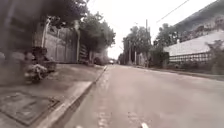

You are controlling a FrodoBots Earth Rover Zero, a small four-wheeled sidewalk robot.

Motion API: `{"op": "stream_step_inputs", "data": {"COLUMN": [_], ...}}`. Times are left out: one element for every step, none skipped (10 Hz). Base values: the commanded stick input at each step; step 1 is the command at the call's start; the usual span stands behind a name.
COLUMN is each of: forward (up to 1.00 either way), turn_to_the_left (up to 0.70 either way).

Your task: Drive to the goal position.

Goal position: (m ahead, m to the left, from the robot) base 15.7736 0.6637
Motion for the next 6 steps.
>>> {"op": "stream_step_inputs", "data": {"forward": [1.0,1.0,1.0,1.0,1.0,1.0], "turn_to_the_left": [0.0,0.0,0.0,0.0,0.0,0.0]}}
